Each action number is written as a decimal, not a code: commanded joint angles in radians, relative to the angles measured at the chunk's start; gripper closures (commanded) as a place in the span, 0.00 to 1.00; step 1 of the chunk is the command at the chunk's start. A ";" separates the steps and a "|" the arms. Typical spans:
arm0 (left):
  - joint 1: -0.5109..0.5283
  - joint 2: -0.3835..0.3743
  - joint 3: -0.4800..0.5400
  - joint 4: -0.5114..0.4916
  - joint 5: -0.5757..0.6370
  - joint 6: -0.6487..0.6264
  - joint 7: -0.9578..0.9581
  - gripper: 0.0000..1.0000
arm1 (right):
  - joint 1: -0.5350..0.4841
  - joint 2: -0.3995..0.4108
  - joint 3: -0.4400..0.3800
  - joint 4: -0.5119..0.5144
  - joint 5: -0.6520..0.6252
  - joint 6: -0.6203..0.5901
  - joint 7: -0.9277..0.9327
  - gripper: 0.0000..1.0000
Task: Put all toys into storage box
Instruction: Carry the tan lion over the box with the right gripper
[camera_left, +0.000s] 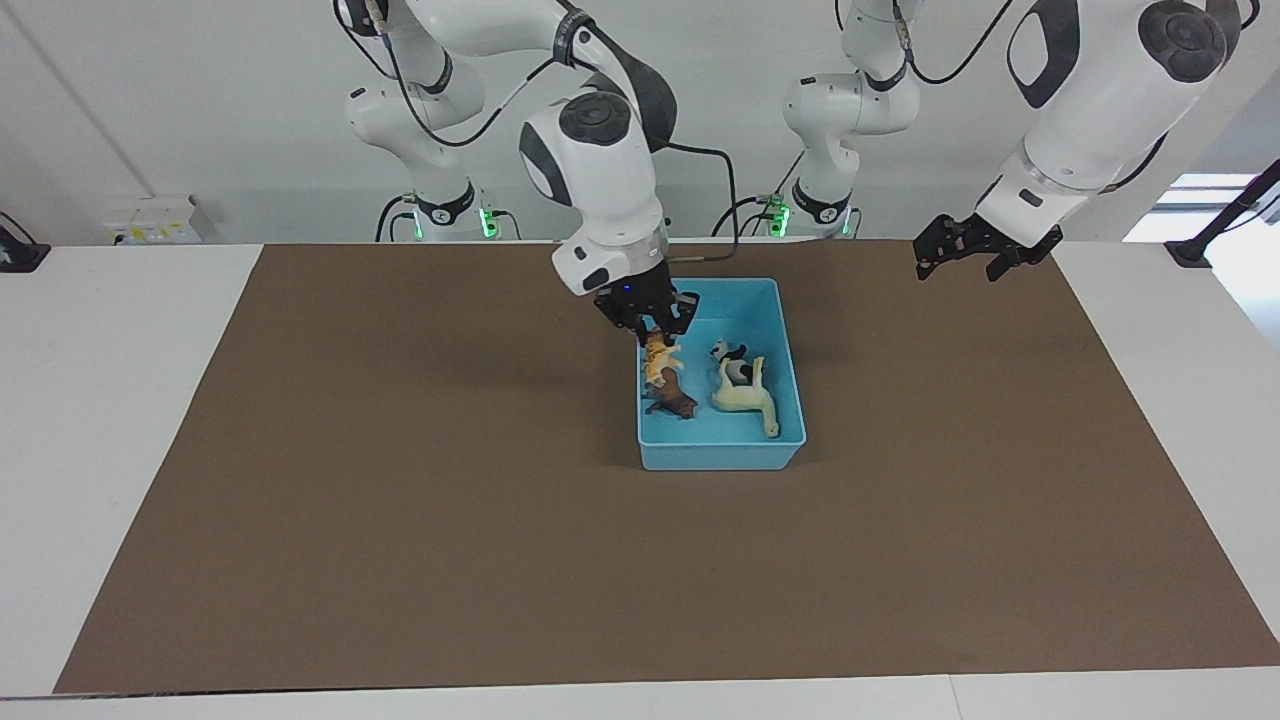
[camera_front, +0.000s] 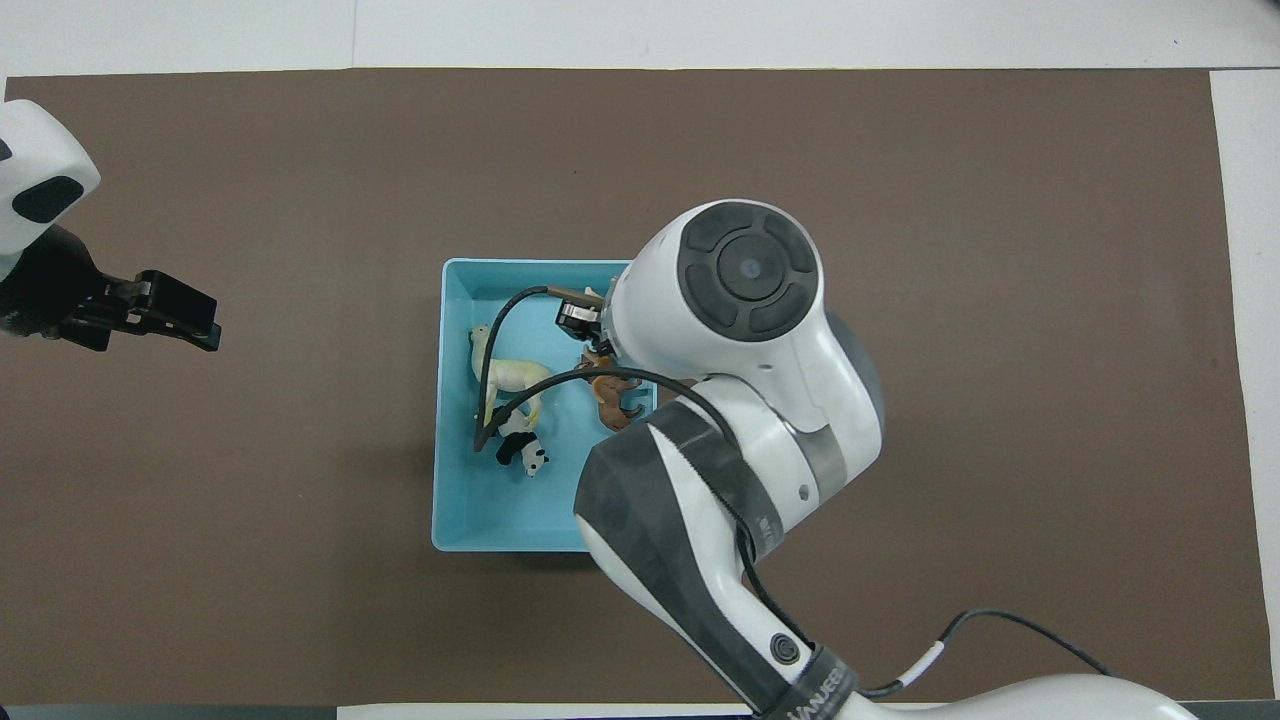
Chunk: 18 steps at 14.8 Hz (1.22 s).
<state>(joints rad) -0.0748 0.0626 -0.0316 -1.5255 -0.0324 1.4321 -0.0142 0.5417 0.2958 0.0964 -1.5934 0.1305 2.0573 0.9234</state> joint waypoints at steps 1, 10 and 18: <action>-0.007 -0.010 0.010 -0.005 -0.008 0.027 0.014 0.00 | 0.011 0.029 -0.004 0.024 0.015 0.043 0.037 1.00; 0.042 -0.046 -0.011 -0.064 -0.007 0.056 0.016 0.00 | -0.005 0.020 -0.010 0.007 -0.003 -0.018 0.025 0.00; 0.036 -0.050 -0.042 -0.087 0.009 0.093 0.020 0.00 | -0.302 -0.125 -0.014 0.000 -0.015 -0.242 -0.515 0.00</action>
<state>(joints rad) -0.0439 0.0476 -0.0685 -1.5631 -0.0309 1.4945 -0.0079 0.3271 0.2333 0.0719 -1.5759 0.1220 1.8745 0.5527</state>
